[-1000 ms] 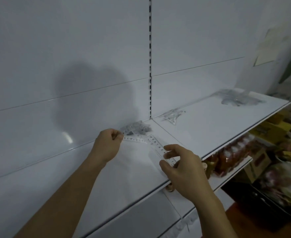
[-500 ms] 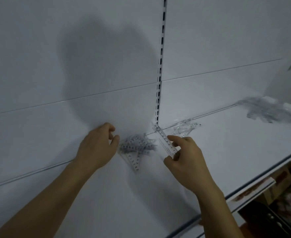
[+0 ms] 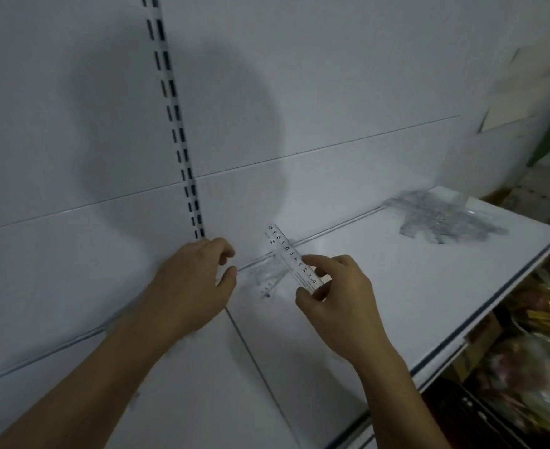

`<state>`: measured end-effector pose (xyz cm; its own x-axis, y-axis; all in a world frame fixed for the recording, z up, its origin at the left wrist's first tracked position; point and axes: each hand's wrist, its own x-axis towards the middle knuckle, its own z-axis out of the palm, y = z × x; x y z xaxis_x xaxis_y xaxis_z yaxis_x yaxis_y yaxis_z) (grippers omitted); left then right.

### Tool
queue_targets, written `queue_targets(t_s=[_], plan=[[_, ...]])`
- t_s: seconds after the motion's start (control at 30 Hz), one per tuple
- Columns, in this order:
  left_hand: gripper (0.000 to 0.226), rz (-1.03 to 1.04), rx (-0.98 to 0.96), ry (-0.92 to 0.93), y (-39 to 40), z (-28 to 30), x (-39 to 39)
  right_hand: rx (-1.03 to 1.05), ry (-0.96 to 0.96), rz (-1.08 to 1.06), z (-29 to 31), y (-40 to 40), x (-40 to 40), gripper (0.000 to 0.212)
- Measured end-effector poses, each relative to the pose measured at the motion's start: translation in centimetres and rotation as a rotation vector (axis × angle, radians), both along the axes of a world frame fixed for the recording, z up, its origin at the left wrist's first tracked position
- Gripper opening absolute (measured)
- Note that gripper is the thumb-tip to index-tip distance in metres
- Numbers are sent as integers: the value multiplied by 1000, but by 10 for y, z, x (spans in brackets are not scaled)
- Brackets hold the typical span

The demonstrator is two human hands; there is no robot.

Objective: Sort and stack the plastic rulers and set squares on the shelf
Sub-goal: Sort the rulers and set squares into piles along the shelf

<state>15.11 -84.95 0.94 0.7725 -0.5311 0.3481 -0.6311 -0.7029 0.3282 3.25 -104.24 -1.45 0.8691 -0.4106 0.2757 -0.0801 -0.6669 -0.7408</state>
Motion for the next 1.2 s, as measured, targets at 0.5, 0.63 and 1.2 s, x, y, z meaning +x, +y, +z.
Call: queue_targets(t_s=[0.5, 0.63, 1.2], plan=[[70, -104, 270, 191, -273, -55, -10, -71, 68, -171, -3, -302, 23, 33], [98, -66, 285, 140, -287, -79, -7, -74, 97, -137, -4, -338, 54, 35], [74, -41, 230, 139, -292, -79, -5, -106, -15, 124, -25, -325, 48, 24]])
